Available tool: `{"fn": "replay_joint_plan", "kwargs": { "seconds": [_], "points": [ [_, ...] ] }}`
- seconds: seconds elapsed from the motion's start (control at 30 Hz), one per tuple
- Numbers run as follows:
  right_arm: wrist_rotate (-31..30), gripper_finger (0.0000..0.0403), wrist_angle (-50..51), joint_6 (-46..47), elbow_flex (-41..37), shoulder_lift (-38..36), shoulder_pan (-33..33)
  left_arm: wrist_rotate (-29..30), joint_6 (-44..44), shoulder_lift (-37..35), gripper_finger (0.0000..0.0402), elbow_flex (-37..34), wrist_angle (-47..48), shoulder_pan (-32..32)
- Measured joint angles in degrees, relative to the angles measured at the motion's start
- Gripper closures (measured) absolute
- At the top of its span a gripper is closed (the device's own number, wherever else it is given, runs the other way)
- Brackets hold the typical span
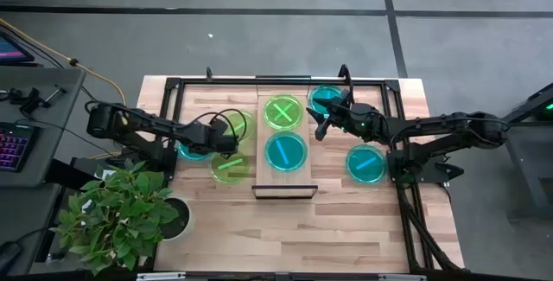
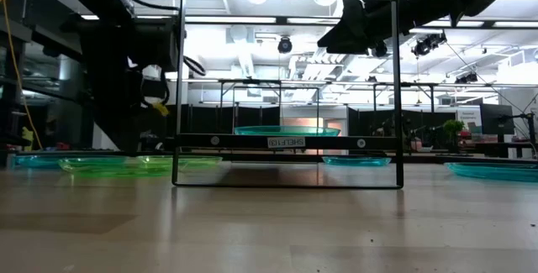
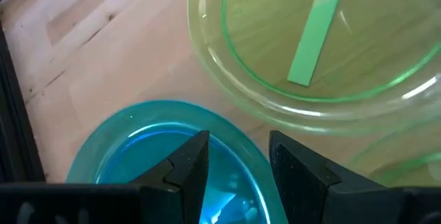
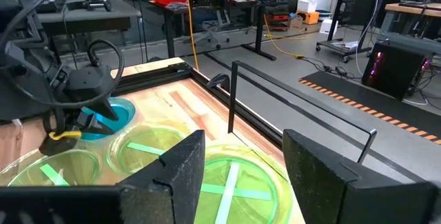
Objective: Place and stack plates onto a shelf
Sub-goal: Stack the middle blue plate on top of the blue plate on the shelf
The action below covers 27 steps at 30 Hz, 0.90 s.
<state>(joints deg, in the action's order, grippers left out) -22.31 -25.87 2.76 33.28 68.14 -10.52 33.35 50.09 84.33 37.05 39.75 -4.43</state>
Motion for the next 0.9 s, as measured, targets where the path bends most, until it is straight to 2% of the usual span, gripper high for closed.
{"fn": "replay_joint_plan", "kwargs": {
  "seconds": [0.2,0.47,0.53,0.9],
  "points": [
    [0.0,0.0219,0.0,1.3,0.0,0.0,0.0,0.6,4.7,1.4,0.0259,-1.4,-1.1,0.0],
    [0.0,0.0219,0.0,1.3,0.0,0.0,0.0,-0.4,6.7,1.4,0.0259,-1.5,-1.1,1.0],
    [0.0,0.0219,0.0,1.3,0.0,0.0,0.0,-1.9,6.6,1.4,0.0259,-1.6,-1.2,1.6],
    [0.0,0.0219,0.0,1.3,0.0,0.0,0.0,0.1,5.3,1.1,0.0259,-1.7,-1.7,2.4]
  ]
}}
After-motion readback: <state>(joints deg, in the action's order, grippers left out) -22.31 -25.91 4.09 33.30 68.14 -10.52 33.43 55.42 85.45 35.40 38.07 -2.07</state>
